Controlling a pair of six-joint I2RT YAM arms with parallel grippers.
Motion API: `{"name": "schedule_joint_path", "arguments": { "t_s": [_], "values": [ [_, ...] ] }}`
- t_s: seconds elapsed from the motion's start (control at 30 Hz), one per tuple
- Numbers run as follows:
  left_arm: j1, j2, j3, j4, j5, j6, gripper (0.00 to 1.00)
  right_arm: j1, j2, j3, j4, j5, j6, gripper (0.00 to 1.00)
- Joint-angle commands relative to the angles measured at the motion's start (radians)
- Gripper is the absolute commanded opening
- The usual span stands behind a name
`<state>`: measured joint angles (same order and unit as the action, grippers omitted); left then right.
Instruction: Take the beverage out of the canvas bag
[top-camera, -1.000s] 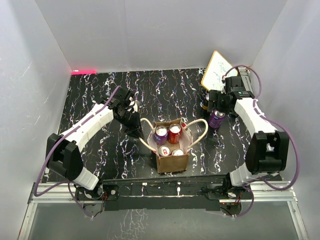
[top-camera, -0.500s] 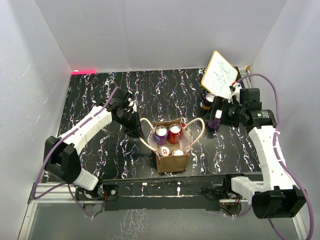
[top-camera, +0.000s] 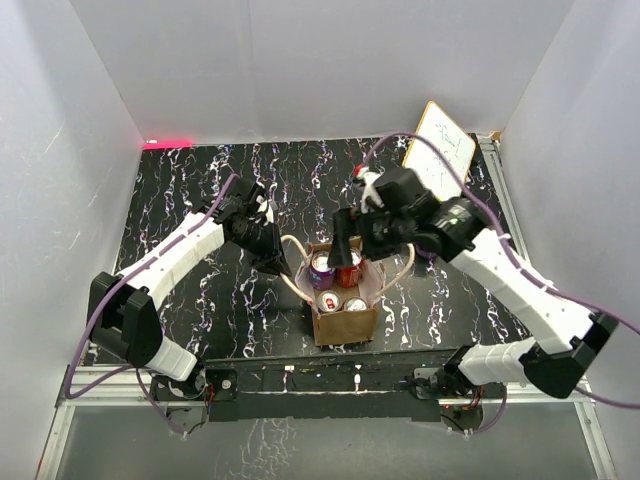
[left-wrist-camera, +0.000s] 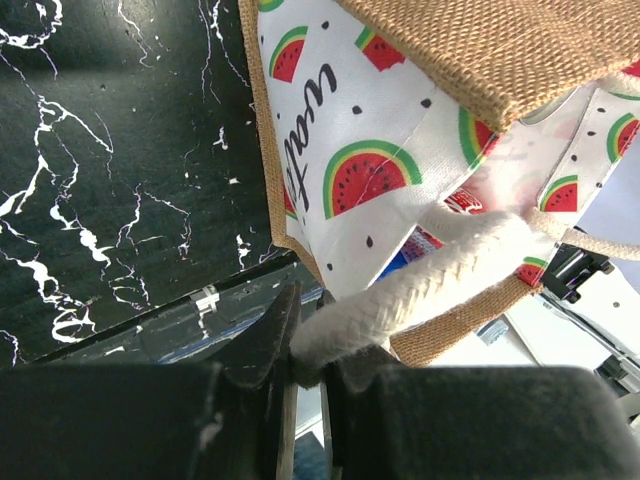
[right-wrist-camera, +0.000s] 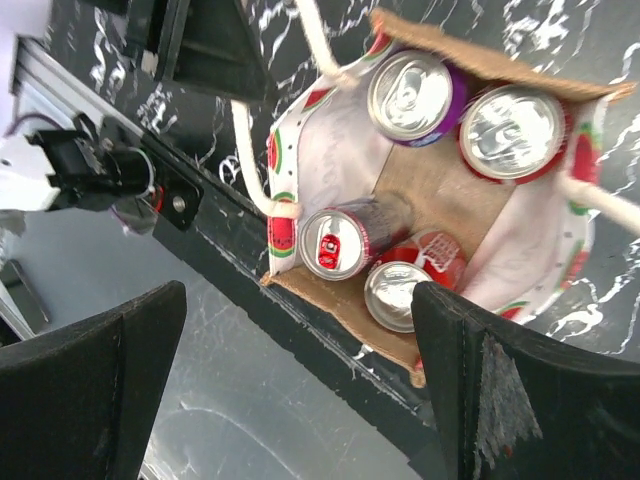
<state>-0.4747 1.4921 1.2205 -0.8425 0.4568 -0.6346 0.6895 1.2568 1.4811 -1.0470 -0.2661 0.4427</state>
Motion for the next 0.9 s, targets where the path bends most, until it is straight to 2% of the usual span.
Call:
{"name": "schedule_joint_path", "arguments": {
  "t_s": [0.0, 0.13, 0.3, 0.87],
  "values": [
    [0.002, -0.053, -0.024, 0.033, 0.015, -0.034, 0.0, 0.154, 0.074, -0.002, 0.019, 0.176, 0.109, 0.99],
    [0.002, -0.068, -0.039, 0.037, 0.01, -0.044, 0.0, 0.231, 0.164, 0.01, -0.013, 0.274, 0.12, 0.99],
    [0.002, -0.087, -0.062, 0.041, 0.001, -0.053, 0.0, 0.248, 0.247, 0.012, -0.039, 0.348, 0.098, 0.98],
    [0.003, -0.073, -0.056, 0.029, -0.012, -0.05, 0.0, 0.284, 0.359, -0.02, 0.002, 0.325, 0.02, 0.92]
  ]
}}
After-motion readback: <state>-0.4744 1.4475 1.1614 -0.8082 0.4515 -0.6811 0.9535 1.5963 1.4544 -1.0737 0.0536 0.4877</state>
